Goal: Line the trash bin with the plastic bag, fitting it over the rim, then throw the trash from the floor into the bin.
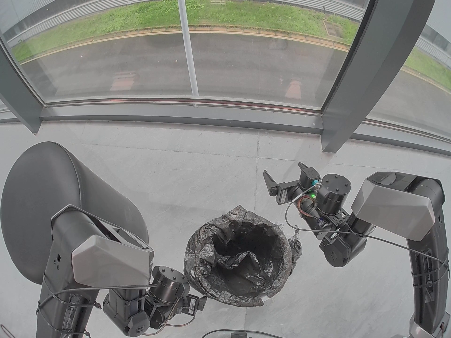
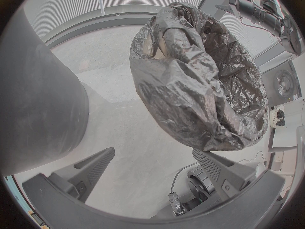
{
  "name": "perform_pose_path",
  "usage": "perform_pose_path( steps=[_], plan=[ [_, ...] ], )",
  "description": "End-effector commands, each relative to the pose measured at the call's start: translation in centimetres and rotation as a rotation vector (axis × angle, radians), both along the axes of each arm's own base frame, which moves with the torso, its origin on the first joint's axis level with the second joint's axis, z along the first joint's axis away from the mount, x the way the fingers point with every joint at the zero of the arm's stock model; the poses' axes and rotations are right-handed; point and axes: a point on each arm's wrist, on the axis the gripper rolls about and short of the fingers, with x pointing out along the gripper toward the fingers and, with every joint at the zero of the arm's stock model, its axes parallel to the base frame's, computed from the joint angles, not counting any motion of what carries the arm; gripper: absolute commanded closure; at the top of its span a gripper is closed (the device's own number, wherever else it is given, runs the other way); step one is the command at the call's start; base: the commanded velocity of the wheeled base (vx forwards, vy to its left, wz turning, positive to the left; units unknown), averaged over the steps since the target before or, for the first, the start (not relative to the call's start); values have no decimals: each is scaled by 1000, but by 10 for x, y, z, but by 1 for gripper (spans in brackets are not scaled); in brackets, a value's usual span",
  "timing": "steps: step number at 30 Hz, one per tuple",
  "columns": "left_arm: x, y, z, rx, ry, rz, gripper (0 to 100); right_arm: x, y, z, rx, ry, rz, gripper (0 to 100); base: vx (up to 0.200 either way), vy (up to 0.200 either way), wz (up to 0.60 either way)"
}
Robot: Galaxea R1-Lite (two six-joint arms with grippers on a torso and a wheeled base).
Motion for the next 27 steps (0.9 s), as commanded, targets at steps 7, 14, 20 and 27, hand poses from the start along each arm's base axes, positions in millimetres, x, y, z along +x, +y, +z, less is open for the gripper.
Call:
perform_pose_path(
  steps=[7, 14, 20, 27],
  plan=[
    [-17, -2, 57, -98, -95, -23, 0, 0, 0, 0, 2, -5, 0, 0, 0, 0, 0],
    [-22, -5, 86, -147, -158, -46, 0, 0, 1, 0, 1, -4, 0, 0, 0, 0, 0],
    [-22, -5, 86, -151, -153, -63, 0, 0, 1, 0, 2, -5, 0, 0, 0, 0, 0],
    [-13, -13, 99, -202, -211, -60, 0, 0, 1, 0, 2, -5, 0, 0, 0, 0, 0]
  ],
)
